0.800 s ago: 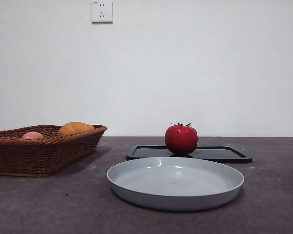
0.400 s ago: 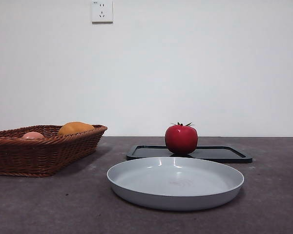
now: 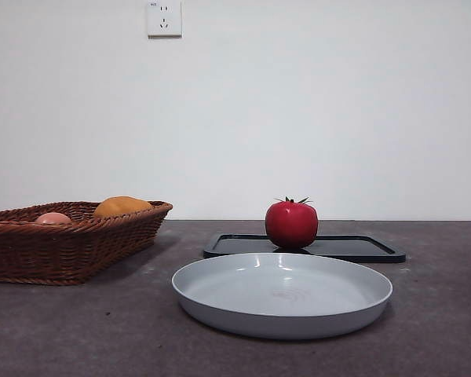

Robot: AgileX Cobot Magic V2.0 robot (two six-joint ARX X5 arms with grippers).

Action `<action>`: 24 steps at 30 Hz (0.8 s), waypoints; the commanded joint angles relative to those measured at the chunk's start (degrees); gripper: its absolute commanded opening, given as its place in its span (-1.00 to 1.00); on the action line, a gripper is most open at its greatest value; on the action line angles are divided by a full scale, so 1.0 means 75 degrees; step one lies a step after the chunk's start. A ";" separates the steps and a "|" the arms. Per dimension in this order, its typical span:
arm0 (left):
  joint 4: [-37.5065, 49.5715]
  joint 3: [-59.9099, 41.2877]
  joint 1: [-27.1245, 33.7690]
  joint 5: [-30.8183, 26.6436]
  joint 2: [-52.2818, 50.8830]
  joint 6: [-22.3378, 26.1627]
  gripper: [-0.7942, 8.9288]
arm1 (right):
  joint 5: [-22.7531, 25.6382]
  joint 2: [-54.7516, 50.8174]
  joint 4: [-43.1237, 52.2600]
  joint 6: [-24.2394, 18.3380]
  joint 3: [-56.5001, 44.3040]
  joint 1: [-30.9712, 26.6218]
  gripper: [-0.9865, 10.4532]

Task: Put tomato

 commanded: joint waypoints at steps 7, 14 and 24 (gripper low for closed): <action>-0.0073 -0.0160 0.0012 -0.0015 -0.0009 -0.0026 -0.82 | 0.0003 -0.0157 0.0227 -0.0446 0.0052 -0.0262 -0.81; -0.0073 -0.0160 0.0012 -0.0015 -0.0009 -0.0026 -0.82 | -0.0006 -0.1562 0.2326 -0.0493 -0.0746 -0.2055 -0.81; -0.0070 -0.0160 0.0015 -0.0015 -0.0009 -0.0026 -0.82 | 0.0455 -0.3960 0.5674 -0.0691 -0.3926 -0.3587 -0.81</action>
